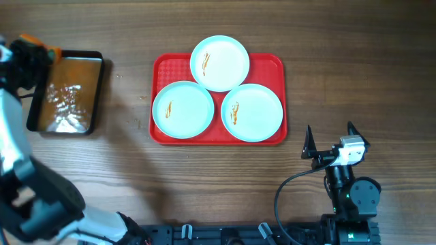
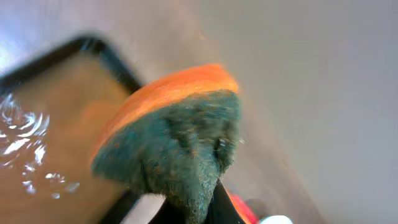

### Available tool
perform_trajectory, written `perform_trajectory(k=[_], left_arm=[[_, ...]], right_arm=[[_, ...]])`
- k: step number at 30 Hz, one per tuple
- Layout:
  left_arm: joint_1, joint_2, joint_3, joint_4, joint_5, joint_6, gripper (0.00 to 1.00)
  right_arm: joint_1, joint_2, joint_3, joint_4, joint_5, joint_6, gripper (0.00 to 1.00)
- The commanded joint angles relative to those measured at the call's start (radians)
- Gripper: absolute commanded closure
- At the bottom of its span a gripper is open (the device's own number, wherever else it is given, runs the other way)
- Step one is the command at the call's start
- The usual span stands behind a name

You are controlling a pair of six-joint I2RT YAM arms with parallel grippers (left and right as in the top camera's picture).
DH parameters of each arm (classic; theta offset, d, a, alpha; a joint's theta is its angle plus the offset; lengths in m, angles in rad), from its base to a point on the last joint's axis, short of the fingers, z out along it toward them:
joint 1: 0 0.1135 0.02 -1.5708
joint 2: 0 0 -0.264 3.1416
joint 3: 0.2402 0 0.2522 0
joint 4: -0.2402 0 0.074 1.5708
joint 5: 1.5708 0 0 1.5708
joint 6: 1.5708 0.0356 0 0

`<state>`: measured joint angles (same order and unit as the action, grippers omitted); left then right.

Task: Clean dirty plates on tray and stack at the side
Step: 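Lift the sponge from the water with the left gripper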

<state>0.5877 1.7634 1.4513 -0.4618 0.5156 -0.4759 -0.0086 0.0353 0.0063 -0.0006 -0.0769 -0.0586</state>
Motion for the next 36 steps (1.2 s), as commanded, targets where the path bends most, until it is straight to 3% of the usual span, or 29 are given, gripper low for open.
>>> perform_trajectory(k=[1,6,10,13,16,19,22,24,28,32,36], left_arm=[[-0.006,0.21,-0.06,-0.019,-0.025,0.028,0.96],[0.035,0.055,-0.026,-0.061,0.0,0.027,0.96],[-0.014,-0.099,-0.026,-0.054,-0.028,0.028,0.96],[-0.065,-0.019,-0.051,-0.048,-0.219,0.083,0.96],[-0.069,0.113,-0.06,-0.066,-0.274,0.162,0.96],[-0.042,0.073,-0.036,-0.086,-0.227,0.147,0.96],[-0.03,-0.088,0.007,-0.08,-0.142,0.147,0.96],[-0.061,-0.198,0.008,-0.057,-0.167,0.176,0.96],[-0.104,-0.135,-0.034,-0.053,-0.295,0.185,0.96],[-0.089,0.091,-0.09,-0.064,-0.394,0.185,0.96],[-0.064,-0.04,-0.003,-0.154,-0.303,0.177,0.96]], right_arm=[[-0.005,-0.005,-0.001,0.002,0.01,-0.013,0.0],[-0.005,-0.005,-0.001,0.003,0.01,-0.013,0.0],[-0.005,-0.005,-0.001,0.002,0.01,-0.013,0.0],[-0.005,-0.005,-0.001,0.002,0.01,-0.013,0.0],[-0.005,-0.005,-0.001,0.002,0.01,-0.013,0.0],[-0.005,-0.005,-0.001,0.003,0.01,-0.013,0.0],[-0.005,-0.005,-0.001,0.002,0.01,-0.013,0.0],[-0.005,-0.005,-0.001,0.002,0.01,-0.013,0.0],[-0.005,-0.005,-0.001,0.003,0.01,-0.013,0.0],[-0.005,-0.005,-0.001,0.002,0.01,-0.013,0.0],[-0.005,-0.005,-0.001,0.002,0.01,-0.013,0.0]])
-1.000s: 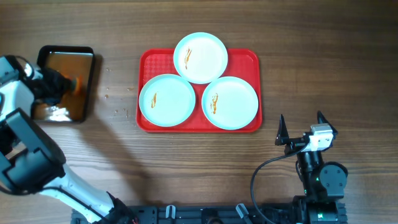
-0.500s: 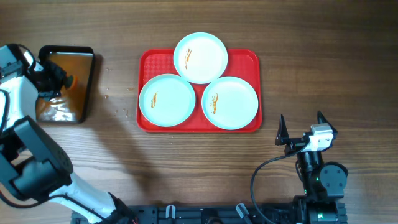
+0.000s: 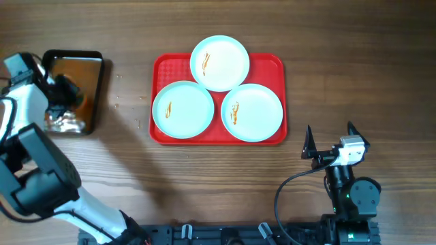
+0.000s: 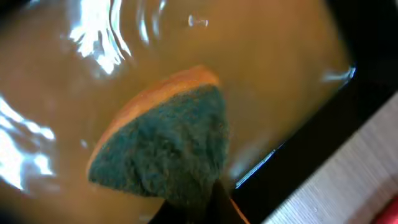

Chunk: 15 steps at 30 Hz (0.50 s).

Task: Clean dirty plates on tray and stack at the side
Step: 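Lift the sponge from the water with the left gripper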

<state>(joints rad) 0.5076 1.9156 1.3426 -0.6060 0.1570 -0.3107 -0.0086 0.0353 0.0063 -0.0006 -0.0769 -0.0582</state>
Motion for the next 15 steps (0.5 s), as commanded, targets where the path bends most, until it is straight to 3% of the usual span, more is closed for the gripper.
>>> perform_trajectory(k=[1,4,6,13,15], left_arm=[[0.015,-0.303,0.145,-0.011,0.13,0.012,0.96],[0.002,-0.484,0.151,0.057,0.146,0.012,0.96],[-0.002,-0.515,0.143,0.031,0.145,0.012,0.96],[-0.005,-0.148,-0.01,0.048,0.174,0.013,0.96],[-0.005,-0.174,0.006,0.048,0.224,0.012,0.96]], right_arm=[[-0.005,-0.005,-0.001,0.002,0.01,-0.013,0.0],[-0.005,-0.005,-0.001,0.002,0.01,-0.013,0.0],[-0.005,-0.005,-0.001,0.003,0.011,-0.021,0.0],[-0.005,-0.005,-0.001,0.015,-0.09,0.019,0.0],[-0.005,-0.005,-0.001,0.102,-0.164,0.145,0.0]])
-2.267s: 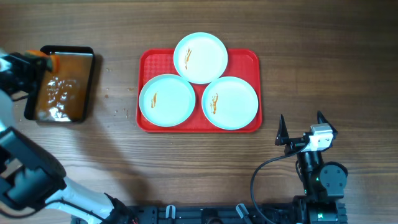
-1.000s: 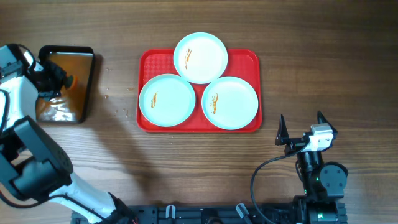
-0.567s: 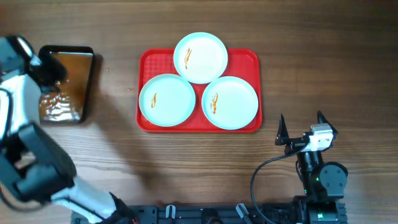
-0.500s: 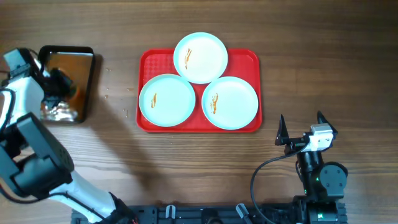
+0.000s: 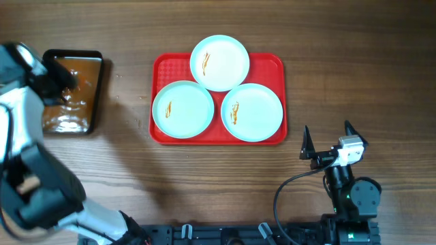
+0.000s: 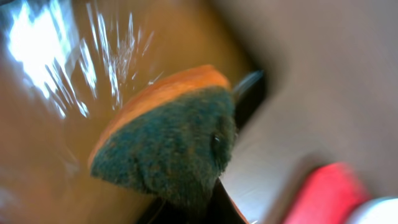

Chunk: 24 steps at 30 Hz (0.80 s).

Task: Clean dirty plates on tray and stack at the side
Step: 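Lift the sponge from the water with the left gripper, then grasp the rim of the top plate with the right gripper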

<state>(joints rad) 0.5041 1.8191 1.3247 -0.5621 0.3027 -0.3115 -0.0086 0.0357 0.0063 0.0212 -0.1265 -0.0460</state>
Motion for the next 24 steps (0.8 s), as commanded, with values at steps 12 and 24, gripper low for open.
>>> perform_trajectory(k=[12,24], left_arm=[[-0.035,-0.443,0.094,0.019,0.148,-0.064,0.96],[-0.483,-0.398,0.027,-0.337,0.118,-0.063,0.96]], right_arm=[[-0.005,0.265,0.379,-0.043,-0.483,0.224,0.0],[0.095,1.362,0.977,-0.228,-1.039,0.379,0.28]])
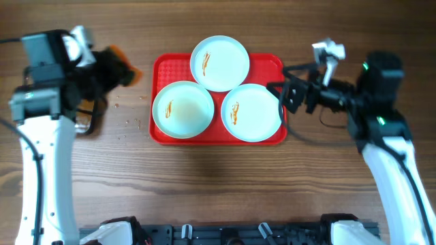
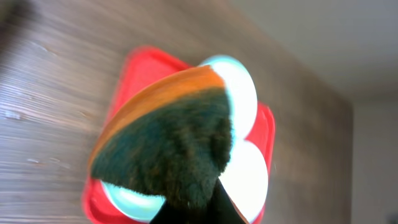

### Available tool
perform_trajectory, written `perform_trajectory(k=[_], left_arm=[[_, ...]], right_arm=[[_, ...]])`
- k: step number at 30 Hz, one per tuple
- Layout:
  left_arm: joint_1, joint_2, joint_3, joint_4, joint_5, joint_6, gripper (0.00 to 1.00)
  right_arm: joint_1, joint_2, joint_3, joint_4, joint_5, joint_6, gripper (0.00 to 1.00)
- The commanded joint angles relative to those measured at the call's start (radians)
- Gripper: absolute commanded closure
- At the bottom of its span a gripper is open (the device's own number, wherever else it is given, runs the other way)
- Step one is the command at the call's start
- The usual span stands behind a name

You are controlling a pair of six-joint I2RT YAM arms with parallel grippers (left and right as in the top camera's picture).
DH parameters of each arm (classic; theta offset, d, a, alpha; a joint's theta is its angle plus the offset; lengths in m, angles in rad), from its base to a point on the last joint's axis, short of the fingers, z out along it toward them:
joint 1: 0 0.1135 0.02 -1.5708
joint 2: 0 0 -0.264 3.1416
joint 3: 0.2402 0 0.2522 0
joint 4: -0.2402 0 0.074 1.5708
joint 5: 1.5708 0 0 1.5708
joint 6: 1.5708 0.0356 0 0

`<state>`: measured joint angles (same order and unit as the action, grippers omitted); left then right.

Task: Clean dirty plates on tray and stack at the side
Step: 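Grasp the rim of the top plate with the right gripper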

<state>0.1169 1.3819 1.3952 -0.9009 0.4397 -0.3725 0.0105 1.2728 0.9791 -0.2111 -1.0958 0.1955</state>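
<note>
A red tray (image 1: 267,65) holds three white plates, each with a brown-orange streak: the far one (image 1: 219,62), the left one (image 1: 182,110) and the right one (image 1: 252,112). My left gripper (image 1: 111,70) is shut on an orange sponge (image 1: 122,69) with a green scouring face (image 2: 168,143). It hovers just left of the tray's far left corner. In the left wrist view the tray (image 2: 134,68) and plates lie beyond the sponge. My right gripper (image 1: 283,90) is open at the tray's right edge, beside the right plate.
A black basin of brownish water (image 1: 87,117) sits at the far left, mostly hidden under my left arm. Small drops or crumbs (image 1: 131,122) dot the wood between the basin and the tray. Bare wooden table (image 1: 218,184) lies in front of the tray.
My left gripper, still shut on the sponge, has moved from over the basin to beside the tray's far left corner. The right arm has left its place at the front right and stands at the tray's right edge.
The sponge was first held above the basin's far left edge. Then it was down in the water, then over the basin's right part. The right arm stayed at the front right all that time. Now the sponge is beside the tray and the right gripper is at the tray's right edge.
</note>
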Motion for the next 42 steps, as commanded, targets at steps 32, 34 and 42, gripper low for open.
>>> perform_trajectory(k=[32,34,42], left_arm=[[-0.265,0.415,-0.114,0.084,-0.105,-0.002,0.96],[-0.265,0.415,-0.114,0.093,-0.105,-0.002,0.96],[-0.266,0.415,-0.114,0.097,-0.105,-0.002,0.96]], right_arm=[[0.52,0.902,0.812,-0.715,0.819,-0.085,0.43],[0.522,0.919,0.812,-0.711,0.818,-0.085,0.43],[0.528,1.041,0.812,-0.679,0.803,-0.125,0.44]])
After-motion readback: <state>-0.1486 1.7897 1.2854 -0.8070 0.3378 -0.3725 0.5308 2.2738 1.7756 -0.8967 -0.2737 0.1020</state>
